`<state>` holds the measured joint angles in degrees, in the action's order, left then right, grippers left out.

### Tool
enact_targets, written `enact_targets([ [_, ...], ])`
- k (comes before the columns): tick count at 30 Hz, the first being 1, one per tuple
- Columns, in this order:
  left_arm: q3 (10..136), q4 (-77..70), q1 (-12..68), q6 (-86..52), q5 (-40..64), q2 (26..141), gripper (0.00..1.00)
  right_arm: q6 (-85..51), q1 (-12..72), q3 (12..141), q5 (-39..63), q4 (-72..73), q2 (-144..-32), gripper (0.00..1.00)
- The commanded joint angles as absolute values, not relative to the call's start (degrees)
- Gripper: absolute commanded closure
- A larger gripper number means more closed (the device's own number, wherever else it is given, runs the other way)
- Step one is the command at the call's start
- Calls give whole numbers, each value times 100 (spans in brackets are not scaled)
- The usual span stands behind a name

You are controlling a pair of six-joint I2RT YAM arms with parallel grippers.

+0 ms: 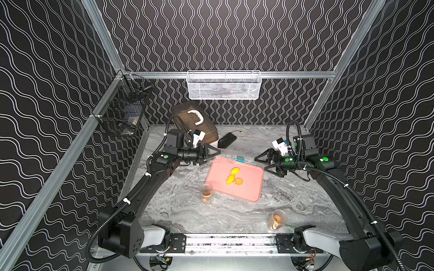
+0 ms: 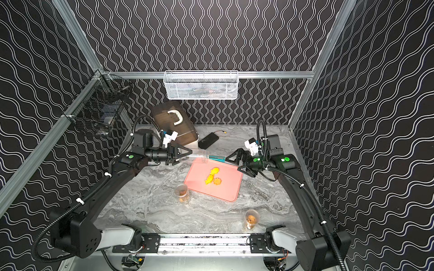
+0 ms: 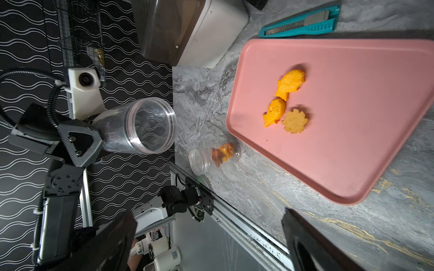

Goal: Pour the cookies out of the jar
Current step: Pour the cookies in the jar onto the tray.

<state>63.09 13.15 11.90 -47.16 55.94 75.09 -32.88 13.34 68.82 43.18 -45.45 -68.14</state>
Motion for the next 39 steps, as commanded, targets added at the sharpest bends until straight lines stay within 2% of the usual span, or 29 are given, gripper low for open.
enact_targets([
  [1, 6202, 618, 1177, -5188, 5788, 7428, 62, -3507, 1332, 6943, 4640, -4360, -6790, 0],
  [21, 5428, -1600, 1186, -6835, 6107, 7306, 60, -4610, 1335, 6315, 5789, -2701, -6522, 0],
  [34, 4856, -3995, 1276, -8488, 6205, 7509, 59, -5094, 1344, 6146, 6166, -1978, -6478, 0],
  [39, 4922, -4019, 1507, -8458, 6234, 7585, 58, -5297, 1370, 6126, 6243, -1654, -6479, 0],
])
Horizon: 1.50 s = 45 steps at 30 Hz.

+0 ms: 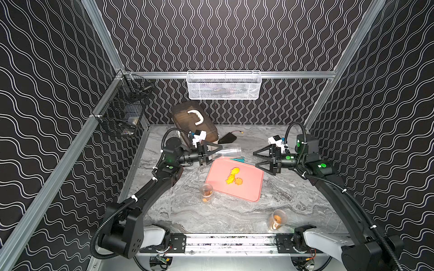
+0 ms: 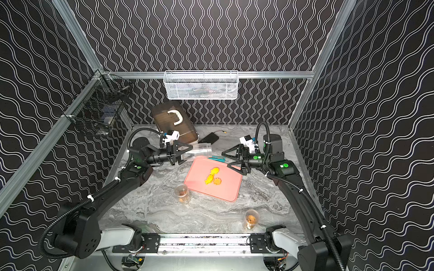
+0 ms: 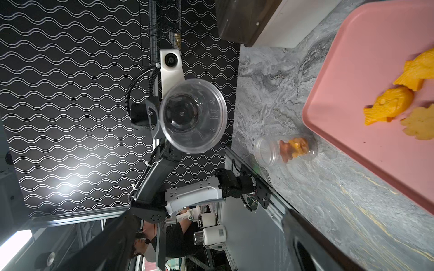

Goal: Pour the cookies out of the jar
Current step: Pour the cookies in the jar onto the tray, then place the jar at the center of the board.

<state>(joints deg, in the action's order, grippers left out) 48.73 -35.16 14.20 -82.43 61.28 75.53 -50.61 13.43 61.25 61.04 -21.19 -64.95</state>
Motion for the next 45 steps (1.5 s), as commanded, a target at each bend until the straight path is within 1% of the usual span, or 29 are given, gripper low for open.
enact_targets([
  [1, 4960, -3988, 1575, -8426, 6227, 7590, 58, -5329, 1396, 6134, 6260, -1599, -6490, 0],
  [7, 5123, -3841, 1928, -8227, 6137, 7675, 58, -5412, 1720, 6271, 6206, -1377, -6551, 0],
  [19, 5124, -4122, 2162, -8367, 6038, 7727, 58, -5560, 2030, 6267, 6114, -1093, -6657, 0],
  [23, 5124, -4078, 2206, -8334, 6038, 7712, 58, -5603, 2063, 6266, 6110, -1017, -6674, 3],
  [32, 5106, -4190, 2302, -8384, 6012, 7742, 58, -5767, 2058, 6193, 6140, -747, -6666, 14],
  [45, 4983, -4495, 2347, -8572, 6031, 7778, 58, -5967, 2061, 6041, 6177, -394, -6668, 20],
])
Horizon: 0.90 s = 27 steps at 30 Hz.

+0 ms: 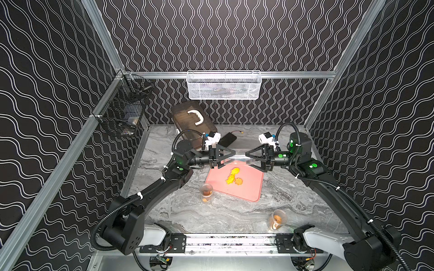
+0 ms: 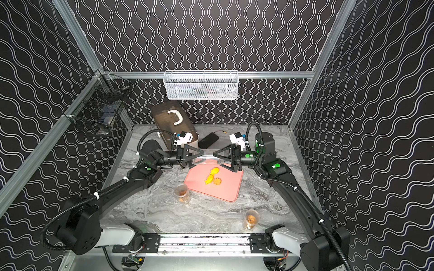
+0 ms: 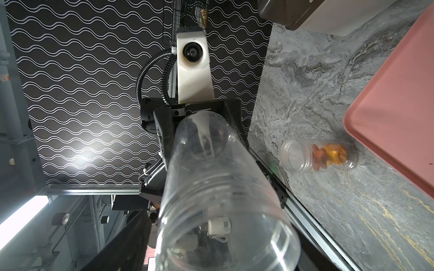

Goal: Pour the cookies out of the jar
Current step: Place the jar at the center of the board.

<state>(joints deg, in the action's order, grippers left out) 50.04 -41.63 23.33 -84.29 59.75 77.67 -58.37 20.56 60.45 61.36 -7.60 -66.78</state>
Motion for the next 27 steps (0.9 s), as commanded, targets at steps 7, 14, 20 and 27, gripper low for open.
enact_targets([
  [7, 4983, -4518, 2355, -8587, 6055, 7784, 58, -5955, 2059, 6021, 6136, -378, -6651, 22],
  [14, 4948, -4463, 2399, -8547, 6082, 7727, 58, -5963, 2048, 6016, 6130, -329, -6658, 16],
  [20, 4922, -4470, 2416, -8515, 6109, 7780, 58, -5898, 2043, 6020, 6142, -366, -6650, 17],
  [27, 4954, -4447, 2432, -8515, 6130, 7754, 58, -5942, 2030, 5985, 6182, -266, -6701, 21],
])
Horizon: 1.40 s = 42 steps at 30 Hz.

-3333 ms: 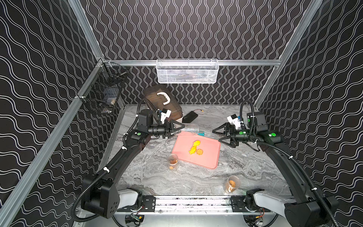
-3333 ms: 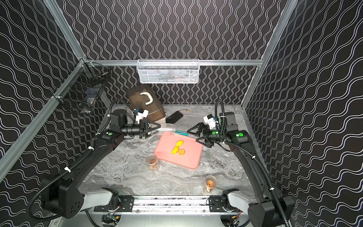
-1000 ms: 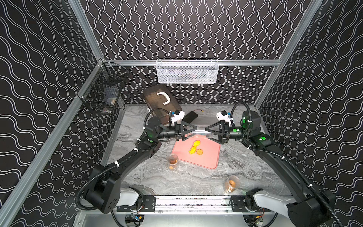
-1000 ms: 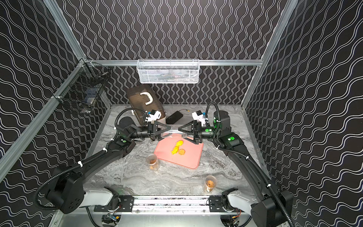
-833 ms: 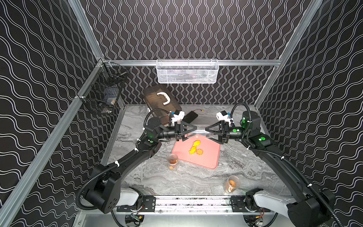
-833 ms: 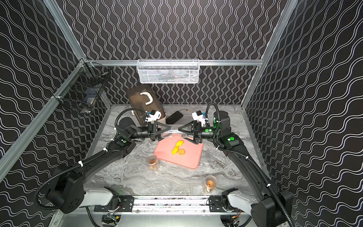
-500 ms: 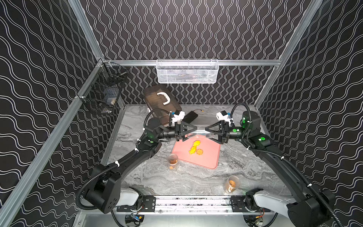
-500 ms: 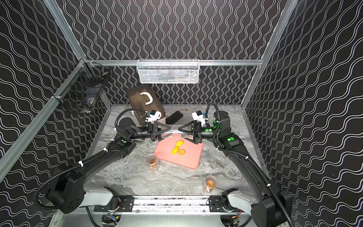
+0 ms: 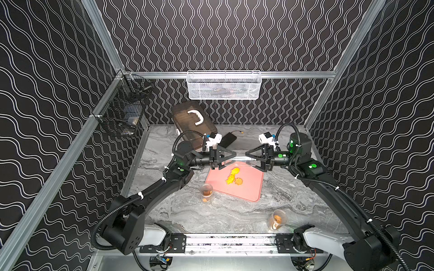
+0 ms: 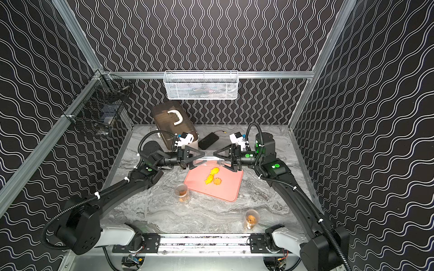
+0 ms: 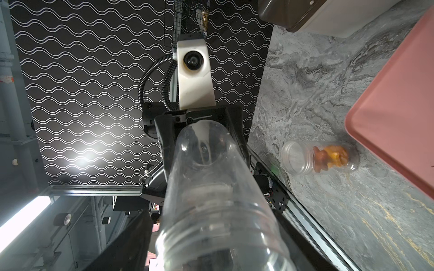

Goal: Pour the cookies out of the jar
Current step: Place the jar at the center of the board.

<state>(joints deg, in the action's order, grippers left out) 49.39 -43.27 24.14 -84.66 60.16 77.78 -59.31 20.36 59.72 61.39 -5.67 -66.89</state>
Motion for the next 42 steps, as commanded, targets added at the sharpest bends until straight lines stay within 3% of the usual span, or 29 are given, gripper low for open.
enact_targets([
  [1, 4957, -4373, 2435, -8465, 6136, 7745, 58, -5942, 2031, 5994, 6182, -271, -6712, 21],
  [24, 4992, -4092, 2441, -8259, 6161, 7659, 58, -5993, 2022, 6126, 6196, -310, -6691, 19],
  [42, 5001, -4011, 2439, -8191, 6144, 7666, 58, -6152, 2024, 5942, 6279, -102, -6605, 35],
])
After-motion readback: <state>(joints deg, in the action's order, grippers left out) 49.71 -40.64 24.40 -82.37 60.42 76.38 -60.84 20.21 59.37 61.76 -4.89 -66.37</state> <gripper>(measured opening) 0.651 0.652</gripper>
